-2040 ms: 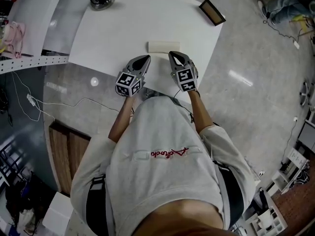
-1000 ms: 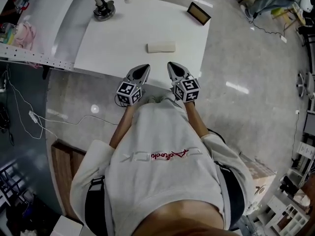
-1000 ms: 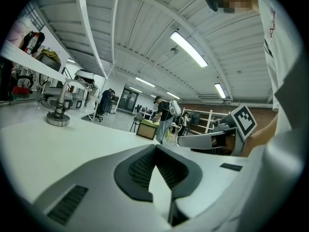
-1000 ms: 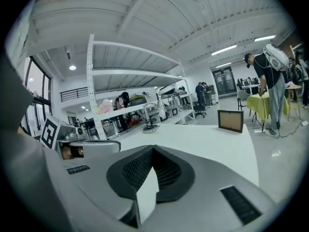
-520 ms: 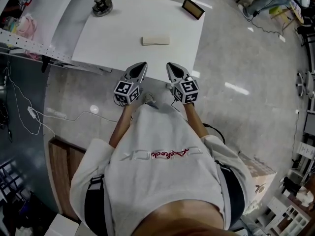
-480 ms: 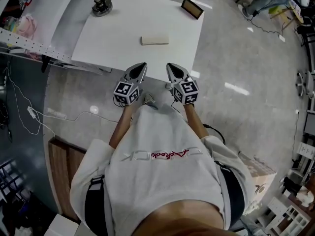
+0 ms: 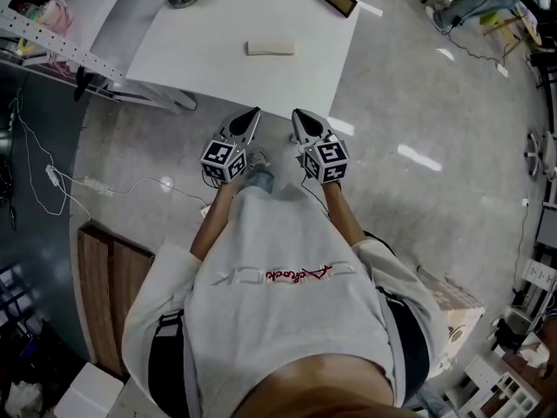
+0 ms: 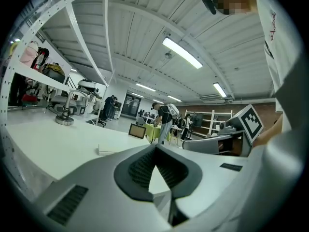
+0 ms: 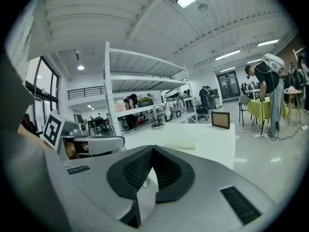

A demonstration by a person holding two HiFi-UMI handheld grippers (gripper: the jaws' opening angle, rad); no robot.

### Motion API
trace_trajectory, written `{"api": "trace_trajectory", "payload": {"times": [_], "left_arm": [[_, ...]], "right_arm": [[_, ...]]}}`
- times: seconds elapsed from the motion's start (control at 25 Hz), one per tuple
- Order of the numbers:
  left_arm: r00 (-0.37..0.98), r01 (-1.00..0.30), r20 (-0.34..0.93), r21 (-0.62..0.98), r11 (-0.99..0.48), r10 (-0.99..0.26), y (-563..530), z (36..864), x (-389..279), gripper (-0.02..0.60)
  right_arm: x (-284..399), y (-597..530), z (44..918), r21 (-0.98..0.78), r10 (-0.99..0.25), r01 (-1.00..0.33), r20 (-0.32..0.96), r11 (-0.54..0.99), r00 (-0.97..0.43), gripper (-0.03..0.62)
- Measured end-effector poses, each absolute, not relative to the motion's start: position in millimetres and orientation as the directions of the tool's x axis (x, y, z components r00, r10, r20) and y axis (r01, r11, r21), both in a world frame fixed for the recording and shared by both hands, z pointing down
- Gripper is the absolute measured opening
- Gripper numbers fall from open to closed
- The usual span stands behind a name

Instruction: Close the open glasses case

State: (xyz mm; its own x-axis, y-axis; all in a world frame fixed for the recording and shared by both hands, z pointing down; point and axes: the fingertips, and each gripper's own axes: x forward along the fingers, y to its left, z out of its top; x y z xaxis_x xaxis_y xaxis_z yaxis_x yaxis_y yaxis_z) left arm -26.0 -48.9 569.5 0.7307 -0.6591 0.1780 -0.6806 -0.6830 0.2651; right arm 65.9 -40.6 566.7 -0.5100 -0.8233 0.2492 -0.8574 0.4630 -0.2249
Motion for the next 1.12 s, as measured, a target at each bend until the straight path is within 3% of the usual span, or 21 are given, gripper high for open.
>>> {"api": "trace_trajectory", "payload": {"times": [1.12], "left_arm": [[0.719,-0.694,0.147,0.225,-0.684,-0.68,37,556,-36,0.028]], "right_arm": [[53,40,555,-0.169,-0.817,-0.848,0.228,0.502,-0.529,0.015]]}}
